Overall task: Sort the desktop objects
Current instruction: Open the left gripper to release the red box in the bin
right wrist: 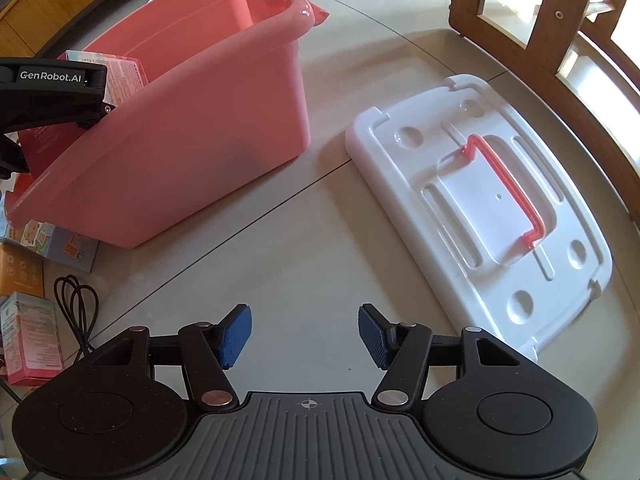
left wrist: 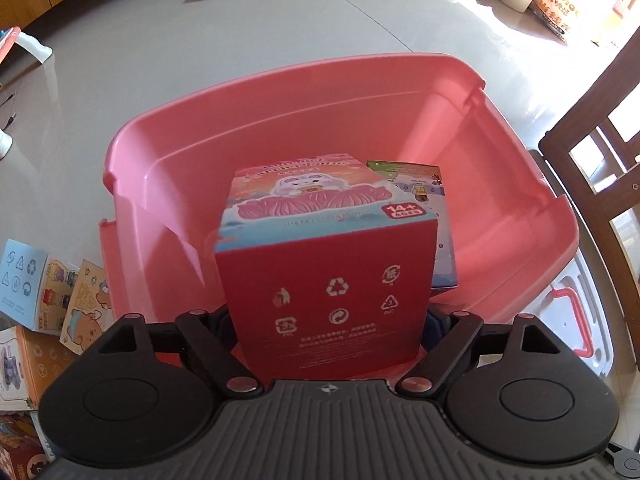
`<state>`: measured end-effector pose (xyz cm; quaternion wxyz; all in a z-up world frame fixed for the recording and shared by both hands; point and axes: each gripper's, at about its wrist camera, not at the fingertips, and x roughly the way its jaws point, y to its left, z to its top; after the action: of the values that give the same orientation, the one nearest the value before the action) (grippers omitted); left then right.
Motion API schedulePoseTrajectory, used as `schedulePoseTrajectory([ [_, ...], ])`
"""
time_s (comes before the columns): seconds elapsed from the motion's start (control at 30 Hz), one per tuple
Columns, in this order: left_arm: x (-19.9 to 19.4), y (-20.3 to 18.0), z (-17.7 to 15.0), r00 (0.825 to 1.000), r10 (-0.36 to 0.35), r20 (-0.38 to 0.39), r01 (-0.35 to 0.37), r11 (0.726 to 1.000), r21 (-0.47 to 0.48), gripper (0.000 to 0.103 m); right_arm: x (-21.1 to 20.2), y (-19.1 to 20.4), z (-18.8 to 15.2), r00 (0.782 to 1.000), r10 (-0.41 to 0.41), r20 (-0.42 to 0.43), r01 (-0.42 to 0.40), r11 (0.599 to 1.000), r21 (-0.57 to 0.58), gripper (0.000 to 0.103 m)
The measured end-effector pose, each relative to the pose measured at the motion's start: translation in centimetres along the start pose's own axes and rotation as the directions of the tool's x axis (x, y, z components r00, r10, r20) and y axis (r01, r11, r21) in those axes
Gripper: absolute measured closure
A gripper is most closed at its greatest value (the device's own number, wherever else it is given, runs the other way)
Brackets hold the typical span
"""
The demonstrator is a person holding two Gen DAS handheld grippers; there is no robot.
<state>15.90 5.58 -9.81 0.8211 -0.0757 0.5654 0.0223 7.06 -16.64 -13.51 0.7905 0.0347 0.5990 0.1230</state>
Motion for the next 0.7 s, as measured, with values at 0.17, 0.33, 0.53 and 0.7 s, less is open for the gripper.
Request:
schedulePoseTrajectory([
  [0.17, -0.2, -0.7, 0.1, 0.999, 0.043, -0.019, -0.043, 0.999, 0.009, 0.018, 0.1, 0.1, 0.1, 1.0, 0.003, -0.005, -0.002, 1.0, 0.004, 0.047],
  [0.33, -0.9, -1.1, 0.1, 0.997, 0.068, -0.026, -0.067, 0.998, 0.02, 0.018, 0.0, 0.3, 0.2, 1.0, 0.008, -0.002, -0.008, 1.0, 0.0, 0.047],
  [0.53, -2.6, -1.7, 0.3, 0.994, 0.104, -0.018, -0.102, 0.992, 0.079, 0.018, -0.1, 0.3, 0.3, 1.0, 0.007, -0.001, -0.007, 1.0, 0.008, 0.047],
  [0.7, -2.8, -2.0, 0.2, 0.994, 0.107, 0.023, -0.109, 0.986, 0.124, 0.023, -0.3, 0.5, 0.3, 1.0, 0.015, 0.002, -0.015, 1.0, 0.006, 0.047],
])
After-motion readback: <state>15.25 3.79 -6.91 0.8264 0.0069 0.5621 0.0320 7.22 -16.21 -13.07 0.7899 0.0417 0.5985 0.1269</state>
